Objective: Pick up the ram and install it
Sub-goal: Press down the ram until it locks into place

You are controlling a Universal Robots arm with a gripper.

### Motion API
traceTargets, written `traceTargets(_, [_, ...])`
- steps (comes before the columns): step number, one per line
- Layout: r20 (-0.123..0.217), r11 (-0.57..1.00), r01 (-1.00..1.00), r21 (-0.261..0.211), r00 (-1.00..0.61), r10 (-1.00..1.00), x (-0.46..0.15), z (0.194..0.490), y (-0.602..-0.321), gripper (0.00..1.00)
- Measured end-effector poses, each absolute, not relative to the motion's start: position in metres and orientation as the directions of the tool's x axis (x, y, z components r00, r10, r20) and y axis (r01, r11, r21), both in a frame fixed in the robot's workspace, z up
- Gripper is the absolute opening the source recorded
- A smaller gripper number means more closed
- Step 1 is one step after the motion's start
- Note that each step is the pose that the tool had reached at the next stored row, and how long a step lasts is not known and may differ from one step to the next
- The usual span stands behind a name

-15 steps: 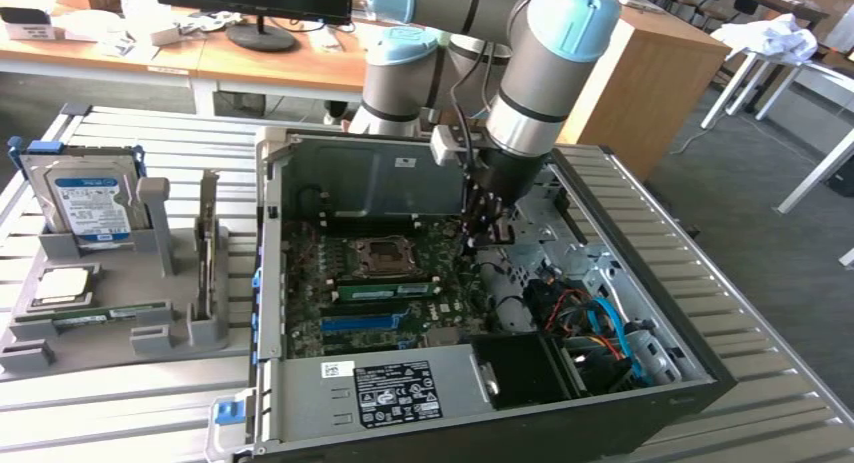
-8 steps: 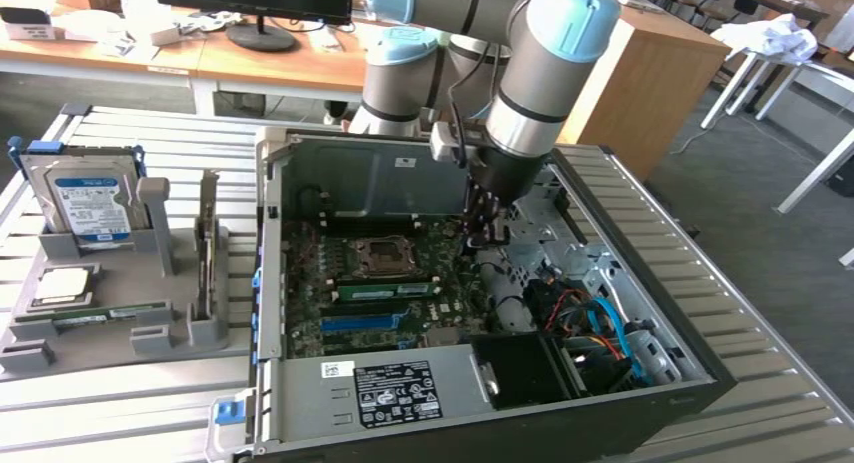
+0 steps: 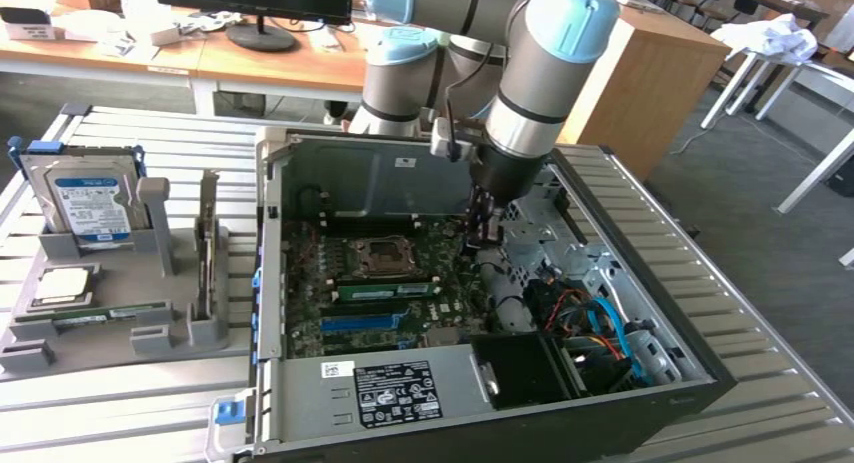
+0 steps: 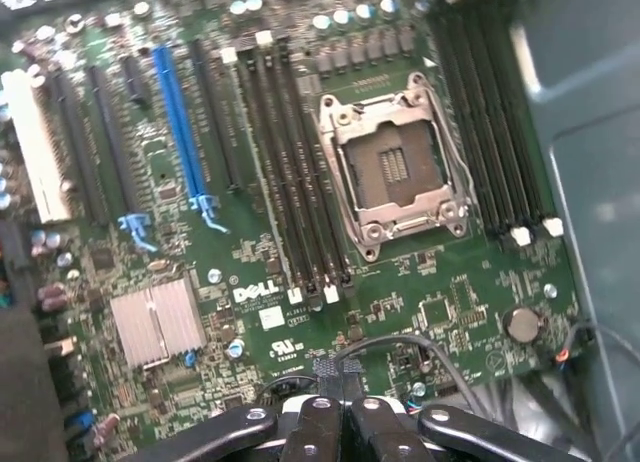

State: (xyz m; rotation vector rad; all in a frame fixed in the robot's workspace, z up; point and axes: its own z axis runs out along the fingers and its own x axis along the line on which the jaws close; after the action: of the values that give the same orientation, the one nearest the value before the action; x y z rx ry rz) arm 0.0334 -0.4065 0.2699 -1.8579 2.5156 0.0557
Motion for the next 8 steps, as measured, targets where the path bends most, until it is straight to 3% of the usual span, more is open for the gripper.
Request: traceTargets(8, [-0.032,0.429,-0.903,0.020,-0.430,-0.902,0.0334,0.2692,-0.4065,0.10])
